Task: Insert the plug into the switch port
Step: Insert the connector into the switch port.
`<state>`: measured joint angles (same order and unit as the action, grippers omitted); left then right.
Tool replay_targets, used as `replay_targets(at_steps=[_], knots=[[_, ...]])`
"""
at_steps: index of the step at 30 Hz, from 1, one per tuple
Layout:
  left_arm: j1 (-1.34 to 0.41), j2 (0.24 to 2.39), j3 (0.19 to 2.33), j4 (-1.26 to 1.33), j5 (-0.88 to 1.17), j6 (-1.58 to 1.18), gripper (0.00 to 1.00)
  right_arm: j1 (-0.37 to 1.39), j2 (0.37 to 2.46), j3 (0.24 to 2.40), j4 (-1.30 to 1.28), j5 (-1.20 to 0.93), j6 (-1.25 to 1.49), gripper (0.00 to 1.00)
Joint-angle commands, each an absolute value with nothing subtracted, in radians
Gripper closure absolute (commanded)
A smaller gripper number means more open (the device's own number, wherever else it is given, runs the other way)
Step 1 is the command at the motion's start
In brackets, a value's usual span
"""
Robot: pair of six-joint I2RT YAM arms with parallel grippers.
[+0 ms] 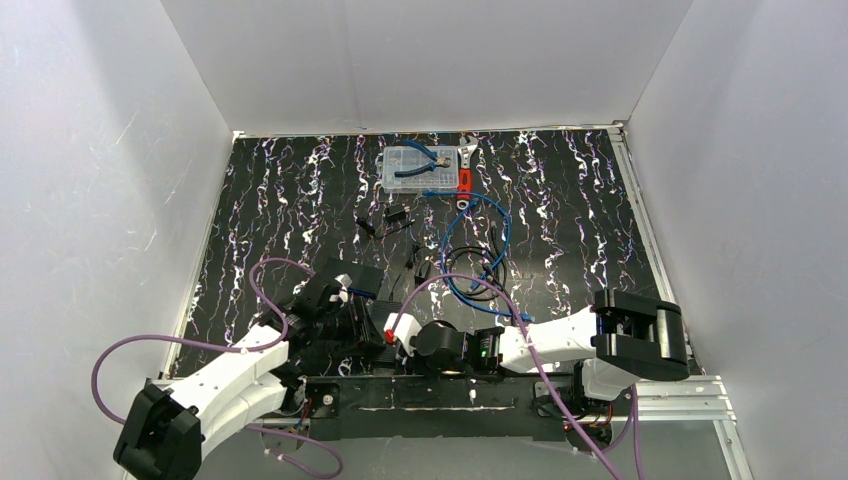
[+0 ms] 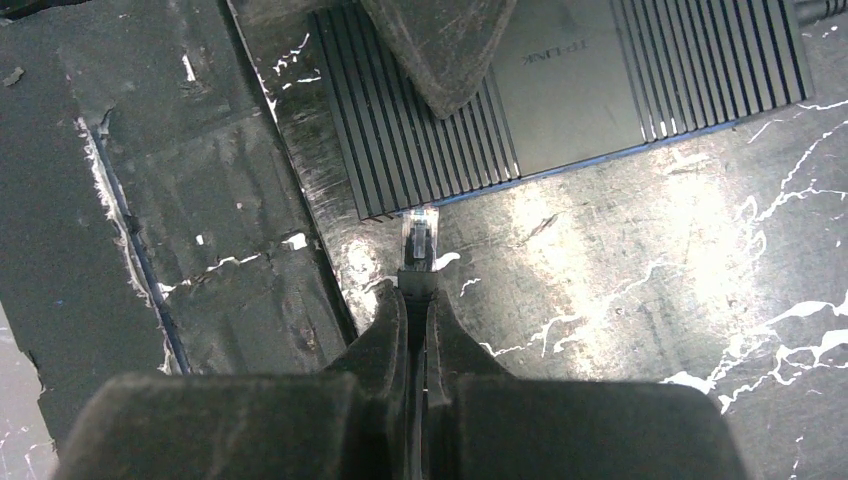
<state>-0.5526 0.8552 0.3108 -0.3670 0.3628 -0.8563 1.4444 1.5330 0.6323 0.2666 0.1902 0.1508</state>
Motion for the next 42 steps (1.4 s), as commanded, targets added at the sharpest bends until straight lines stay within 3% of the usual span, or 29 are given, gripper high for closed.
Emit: replay_targets(at_steps=[1,19,33,42], knots=[[-0.566,0.857,0.287,-0.35,0.435,-0.879,0.48,1.443,1.513,0.673,0.46,0.224,0.137,0.99],[-0.57,0.889,0.287,-0.331,0.434,-0.876,0.49,1.443,1.507,0.675,0.443,-0.07,0.003,0.99],[-0.574,0.889,0.278,-0.321,0.445,-0.879,0.53,1.443,1.545,0.726,0.444,0.172,0.101,0.99],[-0.584,0.882,0.255,-0.28,0.466,-0.881,0.57,1.434,1.535,0.749,0.433,0.179,0.037,0.99]])
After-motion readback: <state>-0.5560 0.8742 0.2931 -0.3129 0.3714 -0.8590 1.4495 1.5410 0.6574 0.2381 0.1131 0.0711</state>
